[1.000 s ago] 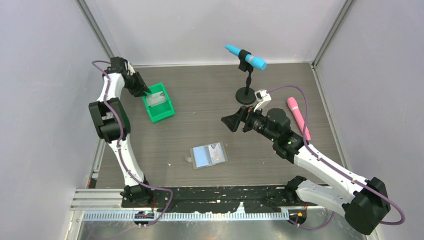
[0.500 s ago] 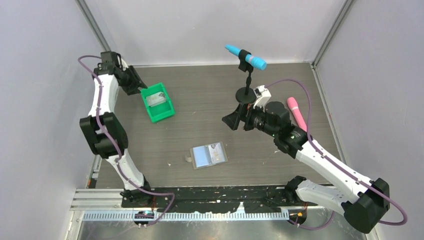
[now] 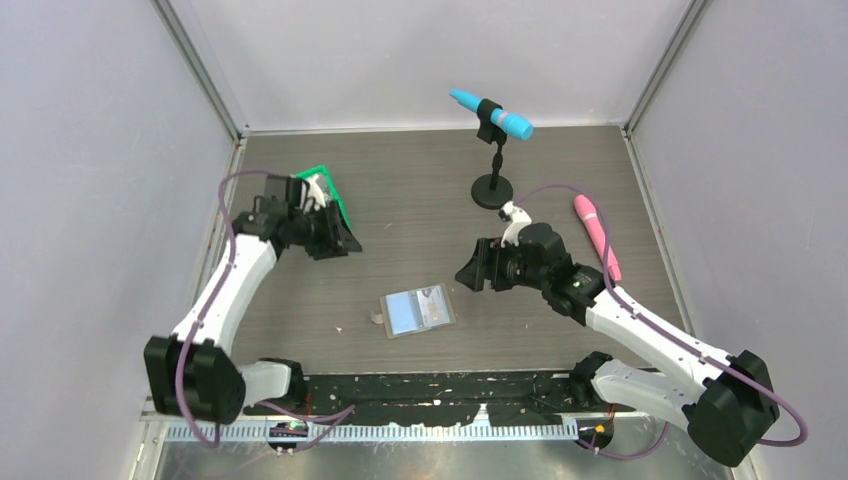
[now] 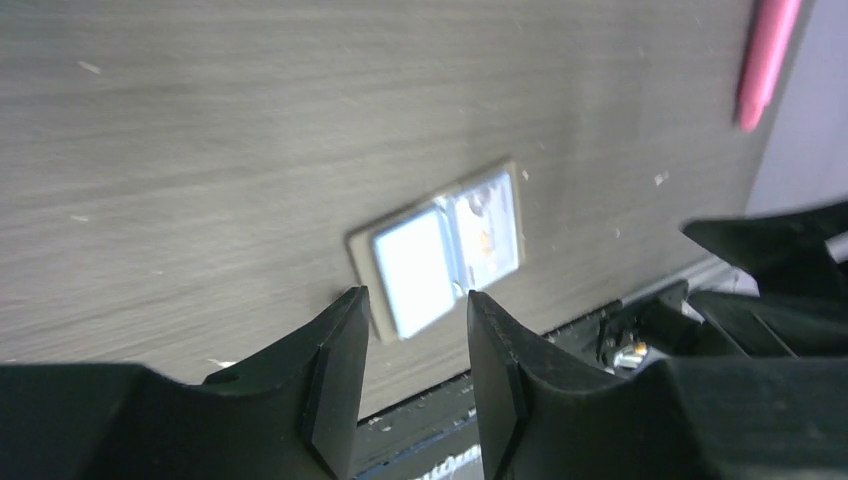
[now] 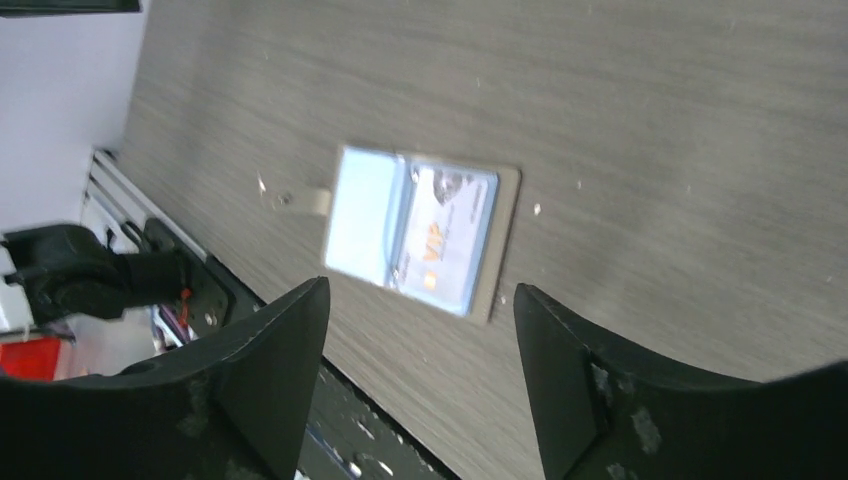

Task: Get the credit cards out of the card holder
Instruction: Remove the credit card from the card holder.

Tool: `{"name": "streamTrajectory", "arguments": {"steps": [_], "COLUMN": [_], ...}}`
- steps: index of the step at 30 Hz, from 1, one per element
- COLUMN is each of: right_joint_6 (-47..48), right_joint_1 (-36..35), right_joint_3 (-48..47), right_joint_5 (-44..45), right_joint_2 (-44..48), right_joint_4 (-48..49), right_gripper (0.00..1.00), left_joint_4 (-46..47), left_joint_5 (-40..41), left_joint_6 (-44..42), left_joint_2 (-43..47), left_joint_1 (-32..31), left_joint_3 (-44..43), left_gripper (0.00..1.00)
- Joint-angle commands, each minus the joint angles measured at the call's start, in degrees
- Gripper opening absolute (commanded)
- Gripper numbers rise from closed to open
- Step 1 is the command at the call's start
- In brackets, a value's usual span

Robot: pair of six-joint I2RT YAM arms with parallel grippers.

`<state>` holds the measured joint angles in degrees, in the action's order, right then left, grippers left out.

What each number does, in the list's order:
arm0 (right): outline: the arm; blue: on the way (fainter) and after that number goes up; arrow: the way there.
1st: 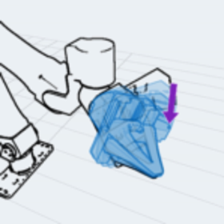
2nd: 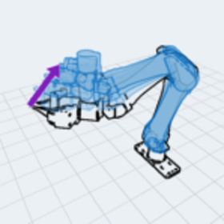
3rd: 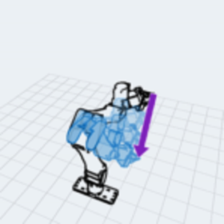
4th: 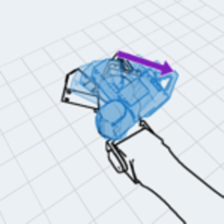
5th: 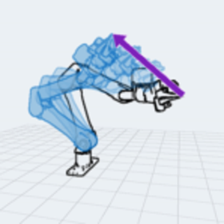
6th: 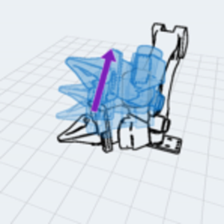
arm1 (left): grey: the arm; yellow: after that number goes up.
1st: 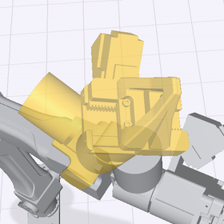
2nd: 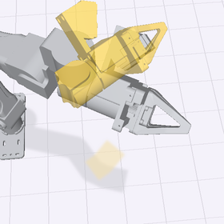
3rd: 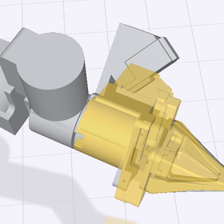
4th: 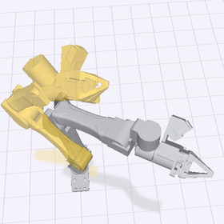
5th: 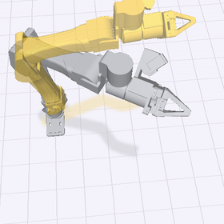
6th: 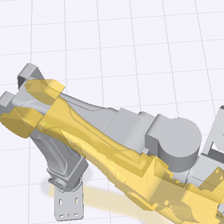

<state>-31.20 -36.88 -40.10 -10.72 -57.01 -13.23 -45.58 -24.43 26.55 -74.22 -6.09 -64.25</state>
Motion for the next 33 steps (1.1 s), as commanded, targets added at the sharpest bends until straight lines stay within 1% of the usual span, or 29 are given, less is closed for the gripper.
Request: {"name": "streamTrajectory", "arguments": {"steps": [1,3,7,12,16,20,25,29,33], "right_joint_6": [-0.01,-0.47,-1.13,-3.5,-4.02,-2.73,-2.37,-2.29,-2.35], "right_joint_1": [0.15,0.15,0.07,0.01,-0.11,-0.2,-0.36,-0.74,-0.97], "right_joint_3": [5.37,6.64,7.66,9.69,9.65,8.74,8.32,7.23,6.61], "right_joint_5": [-5.56,-5.99,-7.17,-7.72,-7.02,-7.83,-7.72,-8.77,-9.38], "right_joint_2": [0.83,0.3,-2.43,-4.93,-7.55,-9.89,-12.36,-16.48,-18.9], "right_joint_4": [6.88,8.14,8.91,14.49,16.86,17.38,19.36,20.23,21.57], "right_gripper": [0.7,0.61,0.55,0.48,0.46,0.44,0.4,0.38,0.38], "left_joint_4": [11.39,15.67,23.39,33.96,39.44,49.54,61.2,66.27,66.49], "left_joint_5": [-3.23,-3.25,-1.99,-0.43,0.97,2.19,0.86,-0.48,0.58], "left_joint_6": [5.79,8.91,13.5,17.65,19.47,22.84,27.03,28.28,27.66], "left_joint_2": [8.49,11.1,14.37,13.11,9.96,6.27,-0.31,-4.4,-5.32], "left_joint_1": [-7.08,-11.14,-19.26,-26.45,-28.31,-28.37,-28.37,-28.32,-28.37], "left_joint_3": [9.65,14.84,21.71,27.06,28.36,32.66,36.14,37.29,38.21], "left_gripper": [0.43,0.43,0.41,0.4,0.39,0.38,0.36,0.35,0.35]}}
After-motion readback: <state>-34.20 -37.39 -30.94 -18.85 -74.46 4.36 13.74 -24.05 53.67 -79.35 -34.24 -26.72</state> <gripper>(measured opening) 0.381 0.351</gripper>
